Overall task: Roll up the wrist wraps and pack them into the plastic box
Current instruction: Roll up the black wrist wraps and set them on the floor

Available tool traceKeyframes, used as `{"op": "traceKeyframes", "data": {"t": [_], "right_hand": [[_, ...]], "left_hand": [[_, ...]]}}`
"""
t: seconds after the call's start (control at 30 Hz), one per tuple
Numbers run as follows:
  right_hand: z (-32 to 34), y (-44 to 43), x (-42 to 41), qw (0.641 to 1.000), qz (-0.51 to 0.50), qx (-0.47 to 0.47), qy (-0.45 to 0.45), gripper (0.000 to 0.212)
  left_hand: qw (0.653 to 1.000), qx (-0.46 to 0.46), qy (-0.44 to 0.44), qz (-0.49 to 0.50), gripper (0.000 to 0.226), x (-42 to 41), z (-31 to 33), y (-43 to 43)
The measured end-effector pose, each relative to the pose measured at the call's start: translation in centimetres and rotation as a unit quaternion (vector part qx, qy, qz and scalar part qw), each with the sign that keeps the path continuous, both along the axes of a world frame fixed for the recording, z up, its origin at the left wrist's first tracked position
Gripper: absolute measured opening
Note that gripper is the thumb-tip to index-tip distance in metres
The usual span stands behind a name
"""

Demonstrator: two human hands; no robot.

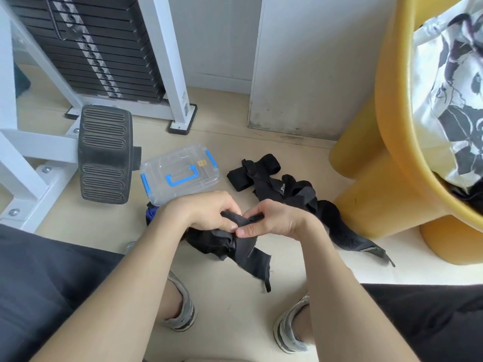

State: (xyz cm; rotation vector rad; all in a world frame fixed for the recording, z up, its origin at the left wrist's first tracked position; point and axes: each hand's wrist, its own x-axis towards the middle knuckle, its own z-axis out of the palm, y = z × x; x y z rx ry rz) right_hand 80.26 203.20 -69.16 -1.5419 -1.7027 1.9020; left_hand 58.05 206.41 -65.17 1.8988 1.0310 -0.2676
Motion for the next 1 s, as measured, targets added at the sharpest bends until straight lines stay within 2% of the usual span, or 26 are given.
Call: {"op": "traceKeyframes", "data": {"t": [0.2,0.3,0.37,0.43,0.47,0.5,0.57,0.6,0.63,0.7,0.77,0.83,0.87,0.93,1.0], "right_hand": [[0.4,0.3,-0.8,0.998,0.019,-0.016,-0.053,0.032],[0.2,0.2,-0.5,0.999,-0.026,-0.032,0.013,0.025],[-0.1,0.3,-0.2,0.995,-0.052,-0.05,0.062,0.021],[-0.3,0.4,-0.3,0.991,-0.093,-0.049,0.088,0.025],[-0.4,0.5,-0.3,0.988,-0.117,-0.039,0.092,0.028],[-0.4,0.6,-0.3,0.985,-0.14,-0.028,0.096,0.029],[-0.5,0.6,-0.4,0.977,-0.179,-0.016,0.118,0.028],[-0.5,0.5,-0.4,0.972,-0.192,-0.018,0.133,0.026],[-0.6,0.5,-0.5,0.969,-0.199,-0.023,0.145,0.024],[-0.9,0.4,-0.6,0.964,-0.207,-0.038,0.161,0.025],[-1.1,0.2,-0.7,0.963,-0.211,-0.055,0.16,0.027],[-1.2,0.0,-0.8,0.965,-0.2,-0.07,0.157,0.024],[-1.3,-0.1,-0.8,0.965,-0.193,-0.078,0.157,0.02],[-1.4,-0.3,-0.9,0.967,-0.181,-0.094,0.156,0.018],[-1.3,-0.3,-0.8,0.967,-0.169,-0.126,0.142,0.038]], "left_hand": [[0.996,0.044,-0.011,0.076,0.025,-1.2,-1.4,0.4],[0.988,0.059,-0.05,0.136,0.018,-1.4,-1.9,0.3],[0.971,0.124,-0.073,0.193,0.016,-1.1,-2.4,0.2],[0.944,0.191,-0.026,0.268,0.032,-0.8,-2.8,0.2],[0.936,0.171,0.005,0.308,0.051,-0.8,-2.9,0.3],[0.934,0.092,0.026,0.346,0.074,-0.8,-2.9,0.2],[0.918,-0.133,0.044,0.37,0.107,-0.8,-3.1,-0.1],[0.907,-0.214,0.035,0.361,0.112,-0.8,-3.4,-0.4],[0.895,-0.261,0.007,0.362,0.107,-0.6,-3.7,-0.6],[0.852,-0.291,-0.096,0.424,0.074,0.2,-4.7,-1.1],[0.767,-0.308,-0.21,0.523,0.039,1.4,-5.4,-1.4],[0.674,-0.333,-0.29,0.591,0.029,2.5,-5.6,-1.4],[0.647,-0.337,-0.315,0.607,0.029,2.8,-5.6,-1.4],[0.616,-0.336,-0.346,0.623,0.029,3.1,-5.6,-1.3],[0.601,-0.319,-0.362,0.637,0.024,2.9,-5.7,-1.2]]}}
